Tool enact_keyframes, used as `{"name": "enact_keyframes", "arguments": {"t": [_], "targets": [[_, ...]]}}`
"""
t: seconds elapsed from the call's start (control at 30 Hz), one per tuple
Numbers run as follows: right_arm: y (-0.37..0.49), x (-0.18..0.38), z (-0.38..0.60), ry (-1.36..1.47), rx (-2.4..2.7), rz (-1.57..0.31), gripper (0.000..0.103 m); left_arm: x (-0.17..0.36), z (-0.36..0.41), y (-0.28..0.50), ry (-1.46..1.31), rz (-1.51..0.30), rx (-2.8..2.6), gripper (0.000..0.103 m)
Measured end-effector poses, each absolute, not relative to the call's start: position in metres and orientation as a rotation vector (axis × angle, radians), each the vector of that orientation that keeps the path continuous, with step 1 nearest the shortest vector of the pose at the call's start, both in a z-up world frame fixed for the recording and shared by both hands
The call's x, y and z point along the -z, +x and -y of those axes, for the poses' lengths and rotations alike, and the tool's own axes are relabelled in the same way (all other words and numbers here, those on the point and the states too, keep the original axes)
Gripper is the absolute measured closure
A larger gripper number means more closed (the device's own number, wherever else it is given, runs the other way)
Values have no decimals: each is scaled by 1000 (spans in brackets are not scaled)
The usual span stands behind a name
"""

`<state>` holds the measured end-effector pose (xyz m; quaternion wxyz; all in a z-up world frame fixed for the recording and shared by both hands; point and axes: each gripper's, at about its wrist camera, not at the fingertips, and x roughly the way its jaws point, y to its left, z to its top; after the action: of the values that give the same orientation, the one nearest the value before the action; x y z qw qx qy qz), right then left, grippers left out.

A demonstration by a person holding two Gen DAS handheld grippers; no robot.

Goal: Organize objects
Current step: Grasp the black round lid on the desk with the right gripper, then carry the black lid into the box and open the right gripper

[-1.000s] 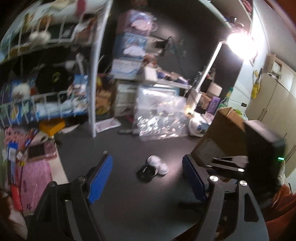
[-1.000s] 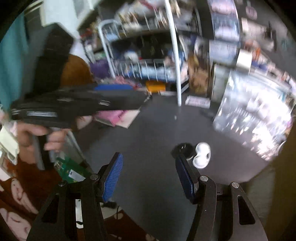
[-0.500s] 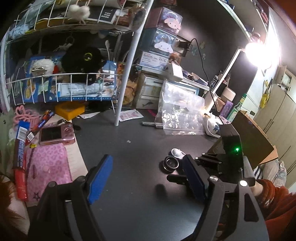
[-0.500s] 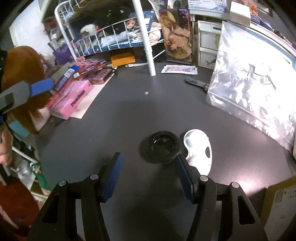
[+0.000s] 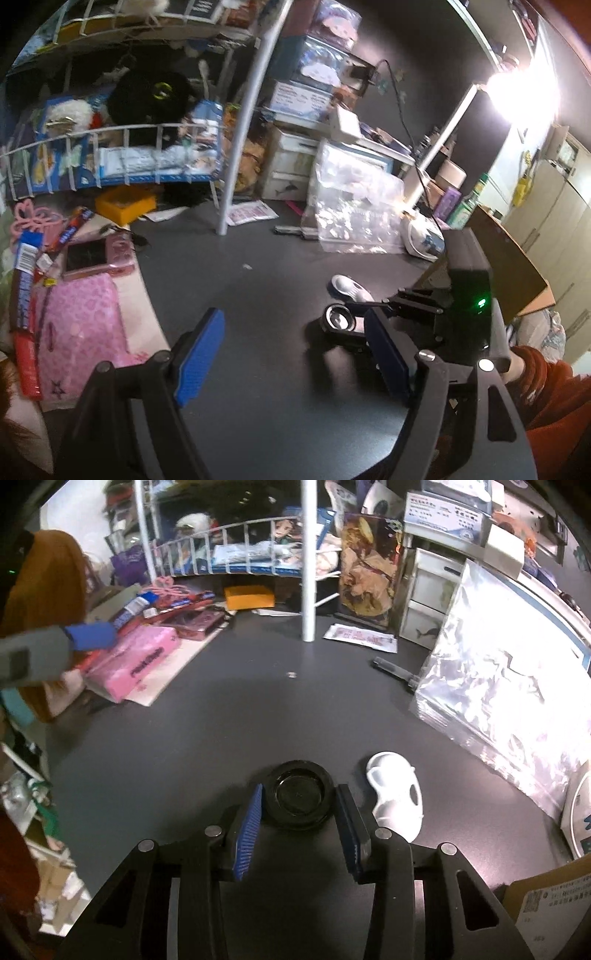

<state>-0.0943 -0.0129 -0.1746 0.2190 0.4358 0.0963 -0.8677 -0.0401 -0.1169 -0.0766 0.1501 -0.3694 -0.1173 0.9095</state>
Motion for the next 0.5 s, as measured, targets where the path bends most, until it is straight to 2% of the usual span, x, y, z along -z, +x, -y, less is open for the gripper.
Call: {"name": "enact_keyframes", "arguments": {"t": [0.37,0.5], "targets": [[-36,97,30,893,2397,-360,68,43,75,-35,-953,330,-2391,28],[-12,71,20,811,2459,-398,68,24,51,-40,-911,308,-2331,36]]}}
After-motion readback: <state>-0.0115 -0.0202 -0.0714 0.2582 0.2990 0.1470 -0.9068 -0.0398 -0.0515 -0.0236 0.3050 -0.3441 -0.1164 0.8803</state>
